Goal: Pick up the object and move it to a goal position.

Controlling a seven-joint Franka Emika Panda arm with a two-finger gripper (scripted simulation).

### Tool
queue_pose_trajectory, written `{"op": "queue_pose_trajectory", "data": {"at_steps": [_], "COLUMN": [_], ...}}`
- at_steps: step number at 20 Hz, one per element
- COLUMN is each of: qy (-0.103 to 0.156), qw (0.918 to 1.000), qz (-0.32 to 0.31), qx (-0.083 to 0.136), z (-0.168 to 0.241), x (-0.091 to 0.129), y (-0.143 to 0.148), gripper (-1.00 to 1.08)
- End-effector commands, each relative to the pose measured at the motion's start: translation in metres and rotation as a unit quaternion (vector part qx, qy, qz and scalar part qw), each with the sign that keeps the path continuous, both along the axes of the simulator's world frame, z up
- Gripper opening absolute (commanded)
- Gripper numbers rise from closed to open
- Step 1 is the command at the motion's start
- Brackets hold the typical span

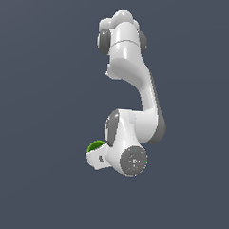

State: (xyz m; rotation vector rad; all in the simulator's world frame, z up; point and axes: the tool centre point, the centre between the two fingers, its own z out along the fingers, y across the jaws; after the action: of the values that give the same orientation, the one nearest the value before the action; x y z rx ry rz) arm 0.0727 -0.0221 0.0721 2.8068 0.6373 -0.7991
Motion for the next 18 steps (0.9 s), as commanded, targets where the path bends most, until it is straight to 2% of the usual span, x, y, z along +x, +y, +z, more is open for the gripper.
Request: {"op": "queue_pose_trajectory", "data": {"at_steps": [1, 5, 6, 18], "qy": [0.001, 0.002, 0.002, 0.001], "qw": [1.0000, 1.0000, 1.0000, 1.0000], "qz": [0.001, 0.002, 0.002, 0.001], "qx": [-0.001, -0.001, -0.001, 0.000], "z": [-0.0004, -0.0004, -0.0004, 0.0006], "x": [0.0006, 0.0008, 0.0008, 0.0013], "y": [-0.0004, -0.0007, -0.0007, -0.0003], "gripper": [0.28, 0.28, -1.00, -1.00]}}
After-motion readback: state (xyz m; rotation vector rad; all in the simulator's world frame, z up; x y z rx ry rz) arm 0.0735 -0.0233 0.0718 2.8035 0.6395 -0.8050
